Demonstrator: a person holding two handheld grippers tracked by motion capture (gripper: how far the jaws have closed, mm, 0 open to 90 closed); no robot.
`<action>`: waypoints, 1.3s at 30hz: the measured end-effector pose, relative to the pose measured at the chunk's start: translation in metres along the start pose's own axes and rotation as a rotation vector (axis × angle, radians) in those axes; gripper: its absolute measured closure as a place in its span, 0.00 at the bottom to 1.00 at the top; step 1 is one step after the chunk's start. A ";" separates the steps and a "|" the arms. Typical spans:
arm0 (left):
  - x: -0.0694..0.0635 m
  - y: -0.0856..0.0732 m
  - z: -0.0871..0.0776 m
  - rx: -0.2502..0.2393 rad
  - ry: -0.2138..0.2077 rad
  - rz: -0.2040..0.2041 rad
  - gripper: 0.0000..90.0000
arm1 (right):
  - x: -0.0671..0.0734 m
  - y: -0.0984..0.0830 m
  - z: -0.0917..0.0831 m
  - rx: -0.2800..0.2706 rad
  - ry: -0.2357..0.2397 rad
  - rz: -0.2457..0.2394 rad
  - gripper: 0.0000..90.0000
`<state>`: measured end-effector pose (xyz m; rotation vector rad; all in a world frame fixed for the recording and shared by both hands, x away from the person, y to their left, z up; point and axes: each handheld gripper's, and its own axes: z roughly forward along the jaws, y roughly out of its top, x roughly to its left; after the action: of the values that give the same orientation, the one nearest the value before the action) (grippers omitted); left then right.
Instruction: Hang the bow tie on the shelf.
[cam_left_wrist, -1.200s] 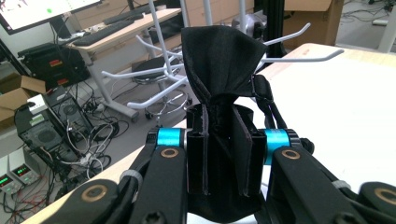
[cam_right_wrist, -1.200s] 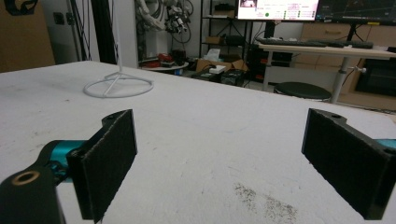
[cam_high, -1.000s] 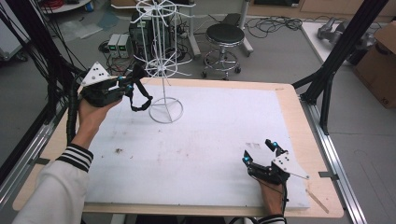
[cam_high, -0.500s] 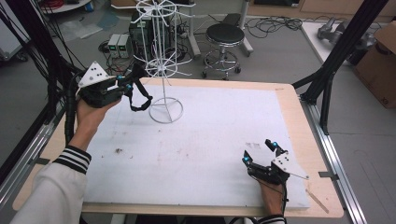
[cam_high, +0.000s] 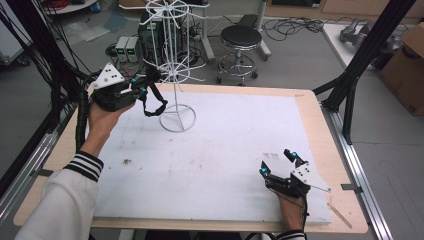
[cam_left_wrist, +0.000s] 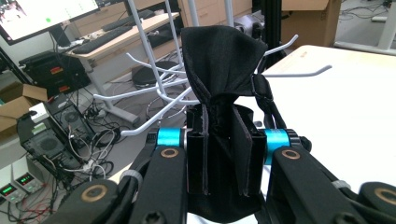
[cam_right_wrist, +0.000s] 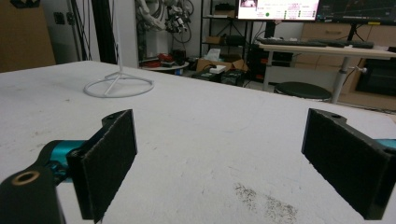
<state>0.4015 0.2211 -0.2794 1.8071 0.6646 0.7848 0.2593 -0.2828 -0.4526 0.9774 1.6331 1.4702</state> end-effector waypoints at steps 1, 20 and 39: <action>0.000 0.000 0.001 0.001 -0.001 -0.001 0.85 | 0.000 0.000 0.000 -0.001 -0.001 -0.002 0.10; 0.000 -0.008 0.014 0.040 -0.011 -0.007 0.85 | 0.000 0.000 0.000 0.001 0.000 0.001 0.10; -0.009 -0.010 0.028 0.065 -0.003 -0.002 0.85 | 0.000 0.000 0.000 0.000 0.003 0.000 0.10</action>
<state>0.4164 0.2011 -0.2990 1.8655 0.6966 0.7665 0.2597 -0.2830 -0.4526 0.9758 1.6351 1.4717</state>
